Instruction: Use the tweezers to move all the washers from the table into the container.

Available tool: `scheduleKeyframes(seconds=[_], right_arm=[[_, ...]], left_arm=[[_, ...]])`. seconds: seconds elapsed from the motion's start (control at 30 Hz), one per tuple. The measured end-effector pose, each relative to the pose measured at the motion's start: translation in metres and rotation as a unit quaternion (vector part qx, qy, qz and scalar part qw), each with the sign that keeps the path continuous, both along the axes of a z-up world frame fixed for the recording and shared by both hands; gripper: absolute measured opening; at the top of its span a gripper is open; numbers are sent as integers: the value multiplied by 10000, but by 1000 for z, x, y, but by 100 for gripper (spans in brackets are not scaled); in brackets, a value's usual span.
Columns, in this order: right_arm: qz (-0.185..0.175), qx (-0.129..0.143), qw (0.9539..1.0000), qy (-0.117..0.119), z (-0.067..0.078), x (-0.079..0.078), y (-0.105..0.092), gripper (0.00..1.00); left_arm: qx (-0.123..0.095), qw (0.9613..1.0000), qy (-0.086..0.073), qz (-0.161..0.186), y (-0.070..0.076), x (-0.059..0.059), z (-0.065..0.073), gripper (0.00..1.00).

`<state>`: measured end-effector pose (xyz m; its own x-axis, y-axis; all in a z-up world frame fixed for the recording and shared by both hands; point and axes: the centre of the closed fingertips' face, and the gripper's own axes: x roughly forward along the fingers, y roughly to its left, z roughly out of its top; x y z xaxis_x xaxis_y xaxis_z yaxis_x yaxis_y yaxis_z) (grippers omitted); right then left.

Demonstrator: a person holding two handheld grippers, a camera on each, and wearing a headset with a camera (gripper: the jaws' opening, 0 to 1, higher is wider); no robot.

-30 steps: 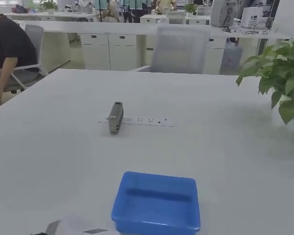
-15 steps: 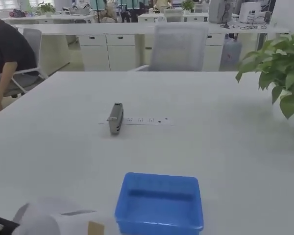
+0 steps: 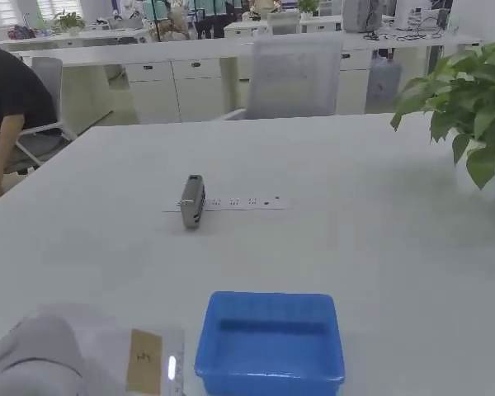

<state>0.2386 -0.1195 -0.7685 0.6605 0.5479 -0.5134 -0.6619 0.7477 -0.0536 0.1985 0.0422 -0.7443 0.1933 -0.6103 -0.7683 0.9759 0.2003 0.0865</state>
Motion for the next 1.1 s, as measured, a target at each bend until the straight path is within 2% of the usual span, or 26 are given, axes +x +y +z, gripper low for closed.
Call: scheduleKeyframes(seconds=[0.27,0.57,0.63,0.67,0.73,0.87,1.0,1.1], right_arm=[[1,50,10000,-61,1,2,-1,8],[-19,109,9999,-104,1,4,-4,8],[-22,115,9999,-109,1,4,-3,8],[-26,117,9999,-113,1,4,-3,8],[-29,131,9999,-107,2,3,-3,8],[-46,137,9998,-112,2,3,-3,8],[-62,148,9998,-114,3,3,-3,8],[-53,145,9998,-107,4,3,-3,8]], left_arm=[[162,9997,-78,-153,2,6,4,0],[426,9980,-66,-459,1,14,-6,0],[491,9974,77,-526,1,13,-11,0],[377,9975,60,-587,-2,14,-8,0],[372,9972,125,-638,-3,14,-8,0],[457,9959,108,-778,-2,15,-7,0],[425,9953,92,-868,-4,16,-3,0],[371,9951,184,-898,-7,15,-3,0]])
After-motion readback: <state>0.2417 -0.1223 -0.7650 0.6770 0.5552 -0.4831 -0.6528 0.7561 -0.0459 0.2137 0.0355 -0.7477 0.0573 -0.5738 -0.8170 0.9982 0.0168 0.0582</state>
